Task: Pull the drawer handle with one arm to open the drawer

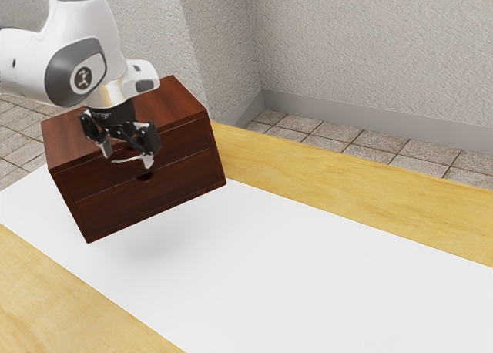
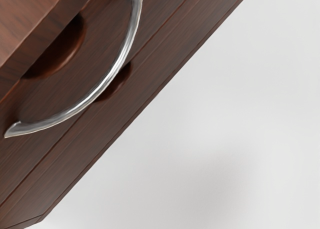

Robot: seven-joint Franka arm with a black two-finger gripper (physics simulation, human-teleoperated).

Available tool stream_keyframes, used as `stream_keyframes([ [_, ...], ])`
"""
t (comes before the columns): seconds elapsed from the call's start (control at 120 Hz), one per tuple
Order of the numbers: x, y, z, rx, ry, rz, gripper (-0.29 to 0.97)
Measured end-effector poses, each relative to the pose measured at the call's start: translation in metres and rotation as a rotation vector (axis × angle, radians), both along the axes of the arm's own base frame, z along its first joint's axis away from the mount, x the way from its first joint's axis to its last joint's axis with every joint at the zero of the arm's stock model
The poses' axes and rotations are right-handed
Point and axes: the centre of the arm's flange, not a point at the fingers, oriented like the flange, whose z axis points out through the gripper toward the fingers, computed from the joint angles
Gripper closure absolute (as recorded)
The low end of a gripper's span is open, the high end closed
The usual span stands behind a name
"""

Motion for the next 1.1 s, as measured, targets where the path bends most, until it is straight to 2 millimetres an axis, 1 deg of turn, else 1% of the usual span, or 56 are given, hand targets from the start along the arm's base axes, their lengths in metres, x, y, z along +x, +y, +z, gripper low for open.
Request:
stream_keyframes([
  [0.1,0.006,0.0,-0.005,0.001,0.002,-0.049,0.0],
  [0.225,0.016,0.009,-0.008,0.0,-0.001,-0.1,0.0],
  [0.483,0.022,0.011,-0.012,0.008,0.002,-0.195,0.0],
  [0.775,0.029,0.015,-0.023,0.012,0.015,-0.278,0.0],
  [0.967,0.028,0.025,-0.025,0.017,0.022,-0.309,0.0],
  [1.1,0.029,0.024,-0.024,0.022,0.024,-0.344,0.0],
])
